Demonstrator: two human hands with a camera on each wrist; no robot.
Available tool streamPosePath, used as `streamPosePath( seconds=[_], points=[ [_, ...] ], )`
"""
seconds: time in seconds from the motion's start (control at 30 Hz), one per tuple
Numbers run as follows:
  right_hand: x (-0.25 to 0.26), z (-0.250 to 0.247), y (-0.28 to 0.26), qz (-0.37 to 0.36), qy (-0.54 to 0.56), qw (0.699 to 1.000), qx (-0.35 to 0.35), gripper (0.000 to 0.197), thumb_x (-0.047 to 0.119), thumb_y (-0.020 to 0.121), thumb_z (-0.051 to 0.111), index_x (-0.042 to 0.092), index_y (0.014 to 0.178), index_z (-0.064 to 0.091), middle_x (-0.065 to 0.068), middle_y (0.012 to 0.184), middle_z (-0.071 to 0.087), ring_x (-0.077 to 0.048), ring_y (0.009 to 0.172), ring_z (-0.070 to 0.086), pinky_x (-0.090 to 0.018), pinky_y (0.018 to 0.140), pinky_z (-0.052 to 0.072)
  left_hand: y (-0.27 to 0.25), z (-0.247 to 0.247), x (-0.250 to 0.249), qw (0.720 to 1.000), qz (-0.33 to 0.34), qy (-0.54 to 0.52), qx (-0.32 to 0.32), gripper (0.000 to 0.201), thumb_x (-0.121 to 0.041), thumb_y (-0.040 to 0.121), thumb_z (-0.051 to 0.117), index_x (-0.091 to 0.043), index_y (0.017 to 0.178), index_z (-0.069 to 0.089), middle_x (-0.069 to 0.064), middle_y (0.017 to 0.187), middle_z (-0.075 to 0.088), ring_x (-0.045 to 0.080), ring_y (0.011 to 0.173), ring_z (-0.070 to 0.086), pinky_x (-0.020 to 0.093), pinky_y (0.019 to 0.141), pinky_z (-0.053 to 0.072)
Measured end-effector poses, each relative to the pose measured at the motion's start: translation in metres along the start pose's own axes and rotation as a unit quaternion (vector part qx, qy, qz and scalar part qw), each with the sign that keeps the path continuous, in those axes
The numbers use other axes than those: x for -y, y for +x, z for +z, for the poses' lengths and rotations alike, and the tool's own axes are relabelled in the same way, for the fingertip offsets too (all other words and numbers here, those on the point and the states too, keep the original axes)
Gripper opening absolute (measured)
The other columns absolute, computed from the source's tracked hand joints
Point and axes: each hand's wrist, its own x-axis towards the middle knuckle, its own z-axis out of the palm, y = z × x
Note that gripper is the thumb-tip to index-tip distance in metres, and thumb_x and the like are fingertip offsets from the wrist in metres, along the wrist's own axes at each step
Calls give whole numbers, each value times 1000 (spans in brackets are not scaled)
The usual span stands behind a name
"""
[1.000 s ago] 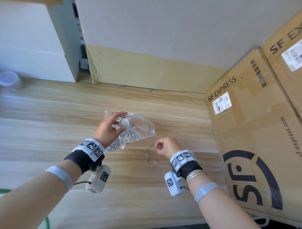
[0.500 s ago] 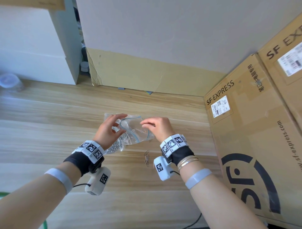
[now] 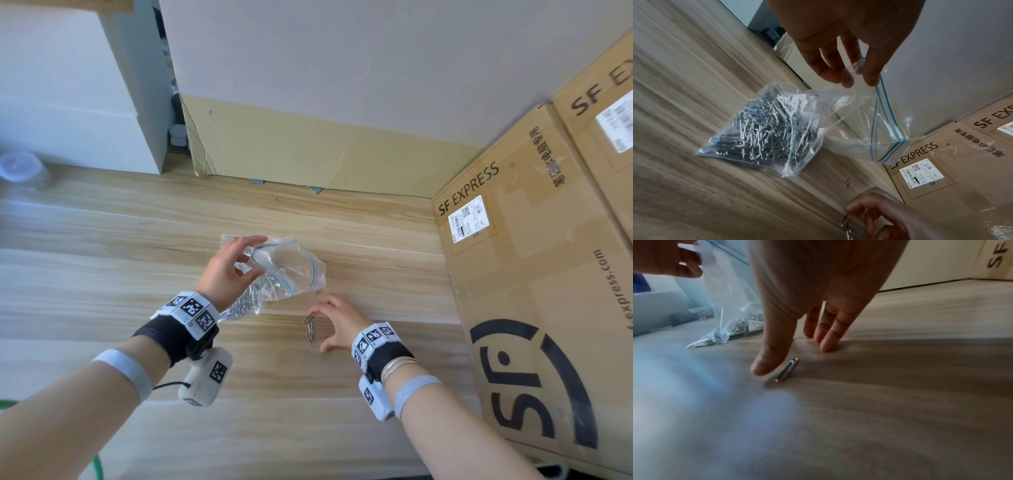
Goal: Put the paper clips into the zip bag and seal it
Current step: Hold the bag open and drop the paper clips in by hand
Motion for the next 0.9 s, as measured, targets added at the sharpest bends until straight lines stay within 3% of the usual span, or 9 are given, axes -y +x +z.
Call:
streamPosePath(
  seconds=[0.13,0.27,0.33,0.4,0.47,0.57,0.73,0.83,0.9],
  points=[
    [6,6,2,-37,-25,999,-22,55,24,64,79,18,113,56,-3,120,50,-18,109,47,-28,93,39,1,2,2,1000,2,-4,1,58,-4,76,69,-48,105,45,-25,107,46,-16,82,49,2,67,41],
    [11,7,4,-55,-21,998,-28,32,18,74,71,11,104,60,-5,114,55,-21,98,54,-26,86,40,1,3,2,1000,-1,3,2,56,-5,76,69,-44,109,46,-16,107,51,-3,82,52,4,67,43],
    [11,7,4,-58,-13,998,-35,24,14,78,67,8,100,62,-7,110,58,-22,95,55,-26,84,40,2,3,3,1000,-3,5,1,54,-5,76,69,-40,111,48,-10,109,52,-3,82,52,4,67,43],
    [11,7,5,-61,-14,997,-40,17,11,81,63,6,97,63,-9,107,59,-24,96,55,-30,86,42,1,3,3,1000,-2,2,2,56,-6,76,69,-46,108,45,-17,108,51,-7,82,52,3,68,43],
    [11,7,5,-61,-29,997,-39,15,10,84,59,5,98,62,-10,108,59,-24,98,55,-30,86,41,1,2,2,1000,-2,1,3,57,-6,76,69,-48,106,45,-20,107,49,-6,82,51,5,68,43],
    [12,5,7,-61,-64,996,-30,17,9,86,54,5,102,60,-11,112,58,-26,101,54,-31,86,40,0,2,1,1000,-4,6,0,55,-5,76,68,-43,110,46,-9,110,51,-3,83,51,8,67,43],
    [14,6,10,-64,-123,990,-23,23,6,82,48,5,102,60,-15,108,59,-33,96,56,-38,79,44,0,1,2,1000,-6,-6,1,59,-5,76,68,-52,103,45,-27,106,45,-14,83,49,4,67,42],
    [17,5,12,-58,-134,989,-25,23,4,78,48,5,98,60,-15,106,61,-32,95,57,-37,78,45,-1,2,2,1000,-4,-9,0,62,-6,76,69,-57,101,45,-29,107,44,-7,84,51,3,67,42],
    [20,5,14,-45,-137,989,-21,22,3,76,48,6,95,59,-13,103,62,-31,92,57,-36,77,47,-1,3,1,1000,-4,-4,3,58,-5,77,68,-51,103,45,-27,106,44,-3,85,50,3,66,42]
  ],
)
